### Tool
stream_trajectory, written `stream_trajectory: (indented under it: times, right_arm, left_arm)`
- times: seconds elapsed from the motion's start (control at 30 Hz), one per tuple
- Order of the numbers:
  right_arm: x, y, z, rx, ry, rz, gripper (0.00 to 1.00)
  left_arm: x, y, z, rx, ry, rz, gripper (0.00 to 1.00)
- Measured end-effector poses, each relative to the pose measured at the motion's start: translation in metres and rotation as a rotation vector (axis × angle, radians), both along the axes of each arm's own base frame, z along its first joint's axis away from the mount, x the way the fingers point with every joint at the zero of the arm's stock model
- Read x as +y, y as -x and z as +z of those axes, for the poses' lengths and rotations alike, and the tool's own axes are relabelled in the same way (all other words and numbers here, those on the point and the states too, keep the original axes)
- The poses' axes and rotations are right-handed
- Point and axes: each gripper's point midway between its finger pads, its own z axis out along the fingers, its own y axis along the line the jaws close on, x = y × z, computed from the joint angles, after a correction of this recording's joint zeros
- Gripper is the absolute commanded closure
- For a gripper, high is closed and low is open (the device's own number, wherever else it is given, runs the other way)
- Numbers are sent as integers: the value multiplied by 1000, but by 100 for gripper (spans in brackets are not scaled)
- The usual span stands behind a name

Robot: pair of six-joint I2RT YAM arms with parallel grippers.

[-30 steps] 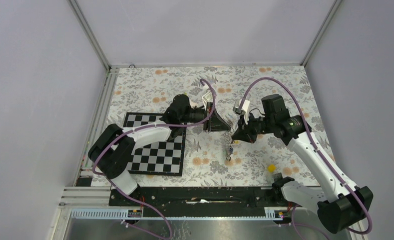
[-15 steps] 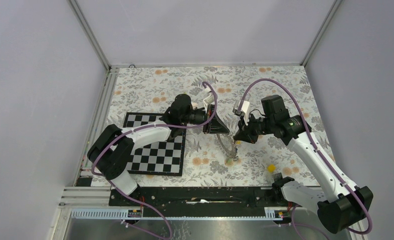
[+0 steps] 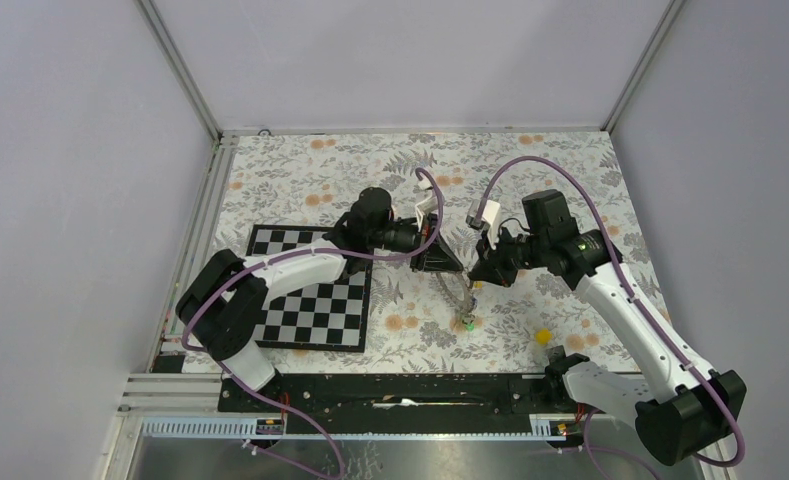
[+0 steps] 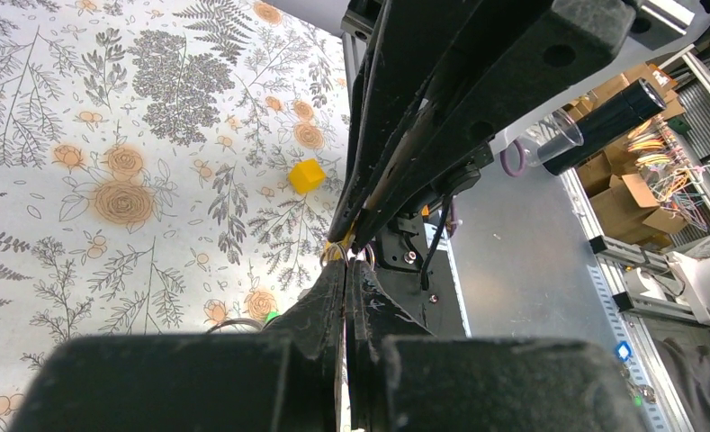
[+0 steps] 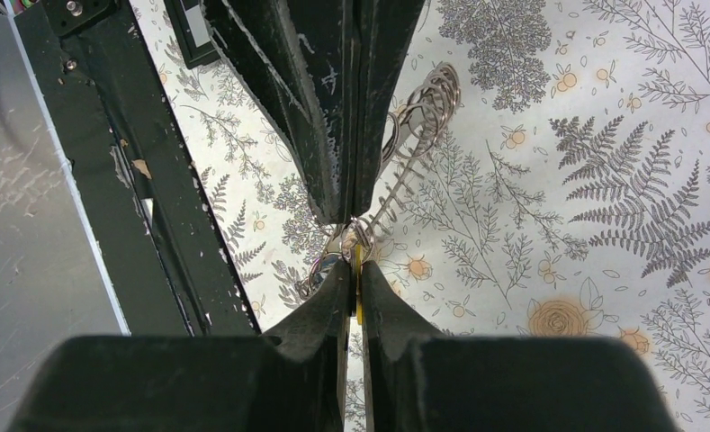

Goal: Put the keys on the keyring

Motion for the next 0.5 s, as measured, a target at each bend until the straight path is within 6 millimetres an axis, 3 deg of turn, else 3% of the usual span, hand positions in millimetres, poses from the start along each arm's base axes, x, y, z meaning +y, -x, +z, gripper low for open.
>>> stream_trajectory:
  times: [0.5]
  right_arm:
    - [-9,-6,2,-43,37,-51,100]
  left_arm:
    - [0,5,-7,-18,-23,-20,100]
